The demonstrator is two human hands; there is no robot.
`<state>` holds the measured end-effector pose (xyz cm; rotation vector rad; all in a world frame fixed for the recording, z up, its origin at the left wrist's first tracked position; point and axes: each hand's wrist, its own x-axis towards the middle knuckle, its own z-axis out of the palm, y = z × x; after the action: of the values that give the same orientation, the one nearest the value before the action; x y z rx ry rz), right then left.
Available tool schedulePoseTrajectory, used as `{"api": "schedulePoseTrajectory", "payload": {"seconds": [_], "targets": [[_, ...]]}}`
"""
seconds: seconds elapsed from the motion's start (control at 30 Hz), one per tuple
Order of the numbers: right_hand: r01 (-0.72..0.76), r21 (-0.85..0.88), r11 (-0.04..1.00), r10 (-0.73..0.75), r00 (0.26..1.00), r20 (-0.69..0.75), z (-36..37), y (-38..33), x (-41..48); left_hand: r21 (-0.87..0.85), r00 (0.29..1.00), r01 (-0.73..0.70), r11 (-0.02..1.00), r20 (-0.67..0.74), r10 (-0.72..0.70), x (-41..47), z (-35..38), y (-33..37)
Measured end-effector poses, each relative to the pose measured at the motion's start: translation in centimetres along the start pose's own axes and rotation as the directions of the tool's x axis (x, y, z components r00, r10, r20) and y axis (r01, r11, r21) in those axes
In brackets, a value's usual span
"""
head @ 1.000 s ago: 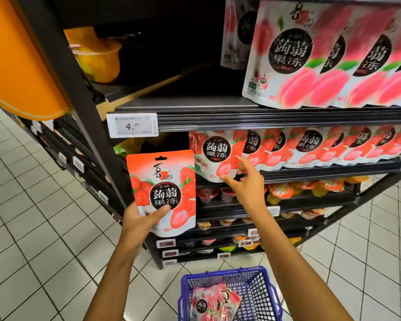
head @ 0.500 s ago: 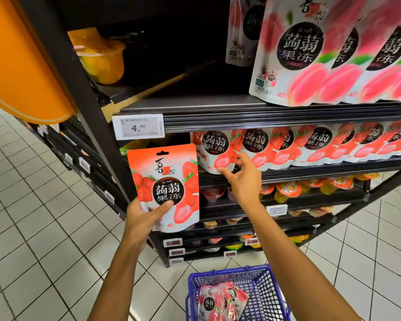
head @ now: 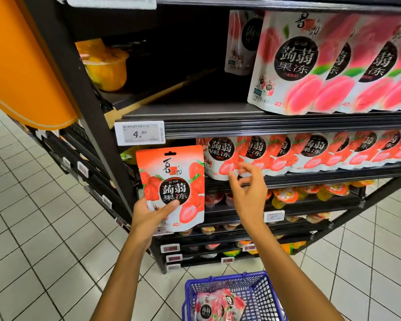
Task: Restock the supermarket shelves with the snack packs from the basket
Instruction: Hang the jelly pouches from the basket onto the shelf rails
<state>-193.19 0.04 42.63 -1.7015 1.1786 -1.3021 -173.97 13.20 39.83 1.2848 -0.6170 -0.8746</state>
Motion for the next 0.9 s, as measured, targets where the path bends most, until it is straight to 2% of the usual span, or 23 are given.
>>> {"api": "schedulePoseTrajectory", "payload": {"seconds": [0.07, 0.13, 0.17, 0.3, 0.4, 0.5, 0.57, 0.6, 0.67, 0.77, 0.9], "targets": [[-0.069, 0.112, 0.991, 0.038, 0.965, 0.259, 0.6, -1.1, -1.3, 0.010, 1.000, -0.009, 1.000, 0.030, 0.009, 0.2, 0.3, 0.2], [-0.187, 0.186, 0.964, 0.065, 0.851, 0.520, 1.5, -2.0, -2.4, 0.023, 0.999, -0.021, 1.000, 0.029, 0.020, 0.5, 0.6, 0.3], [-0.225, 0.218, 0.950, 0.060, 0.814, 0.578, 1.9, -2.2, -2.7, 0.033, 1.000, -0.021, 0.999, 0.023, 0.021, 0.7, 0.7, 0.3], [-0.299, 0.297, 0.907, 0.098, 0.835, 0.542, 2.6, -2.8, -2.7, 0.045, 0.999, -0.042, 0.998, 0.011, 0.042, 1.2, 0.8, 1.0], [-0.333, 0.359, 0.872, 0.134, 0.868, 0.479, 2.6, -3.1, -2.1, 0.025, 0.985, -0.164, 0.986, -0.048, 0.165, 1.1, 1.0, 1.8], [-0.287, 0.365, 0.886, 0.132, 0.910, 0.394, 3.0, -3.2, -1.0, 0.257, 0.920, -0.337, 0.906, -0.112, 0.374, 0.0, 1.1, 2.0], [-0.221, 0.315, 0.923, 0.102, 0.931, 0.352, 3.6, -3.1, -0.1, 0.432, 0.883, -0.409, 0.804, -0.035, 0.468, -0.4, 1.3, 1.8], [-0.187, 0.287, 0.940, 0.081, 0.936, 0.343, 4.2, -3.1, 0.2, 0.481, 0.884, -0.417, 0.772, 0.017, 0.467, -0.4, 1.6, 1.8], [-0.155, 0.284, 0.946, 0.049, 0.936, 0.348, 5.2, -3.0, 0.5, 0.506, 0.909, -0.391, 0.769, 0.082, 0.409, -0.1, 2.2, 1.7], [-0.122, 0.298, 0.947, 0.010, 0.936, 0.352, 6.5, -3.0, 0.8, 0.515, 0.934, -0.344, 0.785, 0.098, 0.345, 0.5, 2.7, 1.4], [-0.081, 0.220, 0.972, -0.008, 0.927, 0.375, 6.4, -2.4, 1.3, 0.527, 0.943, -0.324, 0.786, 0.107, 0.316, 0.7, 2.7, 1.1]]}}
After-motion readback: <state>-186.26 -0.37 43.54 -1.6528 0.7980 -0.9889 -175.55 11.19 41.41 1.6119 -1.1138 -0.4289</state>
